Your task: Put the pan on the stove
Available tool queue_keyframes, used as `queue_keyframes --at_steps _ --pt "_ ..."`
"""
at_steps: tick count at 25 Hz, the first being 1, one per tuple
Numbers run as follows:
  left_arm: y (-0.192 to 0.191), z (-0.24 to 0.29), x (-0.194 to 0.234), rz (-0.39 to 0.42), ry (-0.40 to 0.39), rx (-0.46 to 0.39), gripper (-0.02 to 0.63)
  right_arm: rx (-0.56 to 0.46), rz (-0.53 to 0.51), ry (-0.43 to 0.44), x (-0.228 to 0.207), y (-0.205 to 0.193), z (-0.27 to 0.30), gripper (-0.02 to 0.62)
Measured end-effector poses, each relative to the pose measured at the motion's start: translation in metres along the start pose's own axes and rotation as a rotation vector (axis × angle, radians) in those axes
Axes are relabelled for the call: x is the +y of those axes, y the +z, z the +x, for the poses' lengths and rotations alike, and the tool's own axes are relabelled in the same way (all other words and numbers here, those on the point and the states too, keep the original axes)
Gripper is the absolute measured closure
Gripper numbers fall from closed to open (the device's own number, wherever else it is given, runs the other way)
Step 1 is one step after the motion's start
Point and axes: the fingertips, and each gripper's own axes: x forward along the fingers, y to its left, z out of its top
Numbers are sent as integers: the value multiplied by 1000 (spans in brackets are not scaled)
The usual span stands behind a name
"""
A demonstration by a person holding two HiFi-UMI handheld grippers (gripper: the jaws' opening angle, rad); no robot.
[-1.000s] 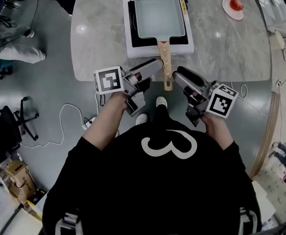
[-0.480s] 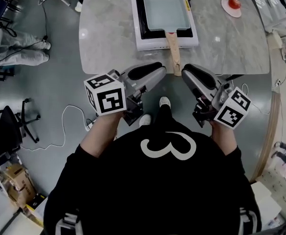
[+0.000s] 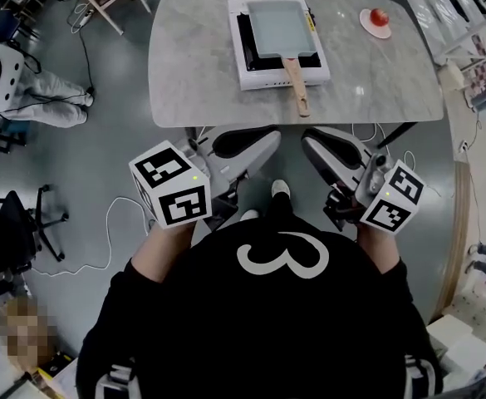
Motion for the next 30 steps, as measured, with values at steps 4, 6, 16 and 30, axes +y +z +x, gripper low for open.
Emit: queue_keyframes --at_steps 4,6,16,30 --pt "2 -19 -20 31 5 -23 591 -23 -19 -1 27 -1 -6 566" --pt "5 -27 -28 52 -2 -34 591 -38 -36 3 38 1 -7 572" --pt "19 -46 -71 125 -92 -58 591 -97 -76 3 77 12 -15 581" --pt "13 -54 -81 118 -148 -57 590 -115 -48 -6 91 5 -18 581"
